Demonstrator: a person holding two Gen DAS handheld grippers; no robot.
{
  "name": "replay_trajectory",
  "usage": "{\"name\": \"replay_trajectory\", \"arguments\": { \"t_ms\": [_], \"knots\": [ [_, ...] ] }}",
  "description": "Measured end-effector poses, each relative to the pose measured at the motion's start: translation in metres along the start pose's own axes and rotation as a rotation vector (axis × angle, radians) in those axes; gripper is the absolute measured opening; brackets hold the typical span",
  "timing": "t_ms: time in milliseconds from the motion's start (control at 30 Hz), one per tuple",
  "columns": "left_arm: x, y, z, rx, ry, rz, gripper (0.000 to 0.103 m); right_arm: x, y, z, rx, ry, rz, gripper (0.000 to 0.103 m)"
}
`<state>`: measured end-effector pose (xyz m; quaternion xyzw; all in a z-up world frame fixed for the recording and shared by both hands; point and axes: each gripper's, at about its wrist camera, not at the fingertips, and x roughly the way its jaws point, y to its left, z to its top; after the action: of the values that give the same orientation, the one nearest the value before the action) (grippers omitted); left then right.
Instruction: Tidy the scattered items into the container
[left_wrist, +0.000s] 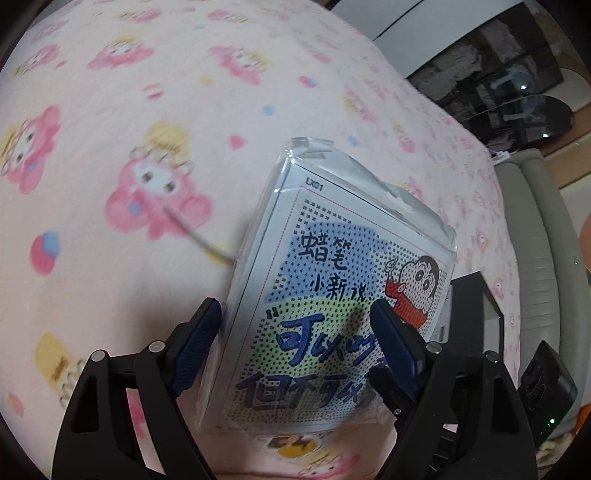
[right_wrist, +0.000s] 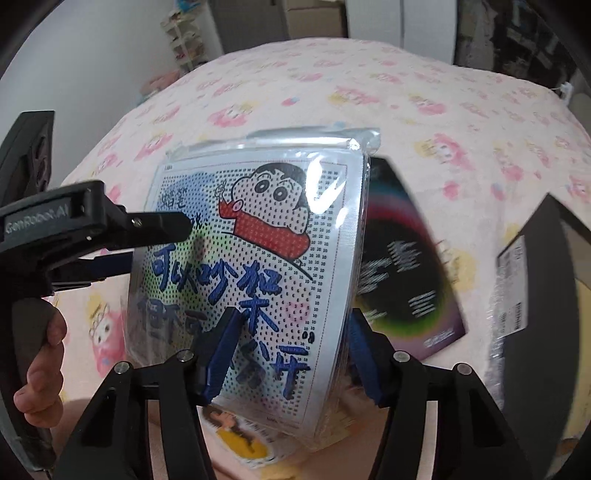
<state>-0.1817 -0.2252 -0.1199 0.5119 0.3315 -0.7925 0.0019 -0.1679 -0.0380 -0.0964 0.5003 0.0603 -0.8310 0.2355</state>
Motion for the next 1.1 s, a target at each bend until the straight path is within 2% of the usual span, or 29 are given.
{"name": "replay_trajectory", "arguments": {
  "t_ms": [133,200,367,433,567,700,800,900,933,1000,1100],
  "knots": [
    [0.006,0.008,-0.004,-0.03,0.016,0.007,0.075,0.004,-0.019,0.006,0.067,0.014,0.009,0.055],
    [0.01,0.012,-0.006,-0.044,0.024,0.01,0.071,0.004,-0.019,0.001,0.055,0.012,-0.001,0.055],
    [0.017,0.022,-0.01,-0.081,0.044,0.018,0.071,0.008,-0.016,-0.006,0.054,0.015,0.009,0.055],
    [0.021,0.026,-0.012,-0.096,0.052,0.021,0.075,0.013,-0.015,-0.004,0.052,0.024,0.01,0.055],
    [0.026,0.021,-0.011,-0.065,0.072,0.042,0.079,0.016,-0.015,-0.008,0.041,0.037,-0.001,0.055],
    [0.015,0.032,-0.019,-0.093,0.056,0.059,0.079,0.014,-0.018,-0.012,0.059,0.048,0.007,0.055],
    [0.007,0.038,-0.028,-0.123,0.022,0.121,0.079,0.011,-0.022,-0.019,0.075,0.062,0.0,0.055],
    [0.011,0.027,-0.035,-0.076,0.059,0.125,0.076,0.013,-0.021,-0.027,0.077,0.088,0.02,0.056],
    [0.015,0.022,-0.038,-0.05,0.084,0.116,0.079,0.013,-0.018,-0.029,0.062,0.09,0.021,0.056],
    [0.013,0.011,-0.042,0.003,0.071,0.13,0.077,0.014,-0.011,-0.031,0.035,0.096,0.016,0.059],
    [0.001,0.004,-0.047,0.039,0.028,0.066,0.074,0.008,-0.015,-0.029,0.069,0.09,0.011,0.059]
  ]
}}
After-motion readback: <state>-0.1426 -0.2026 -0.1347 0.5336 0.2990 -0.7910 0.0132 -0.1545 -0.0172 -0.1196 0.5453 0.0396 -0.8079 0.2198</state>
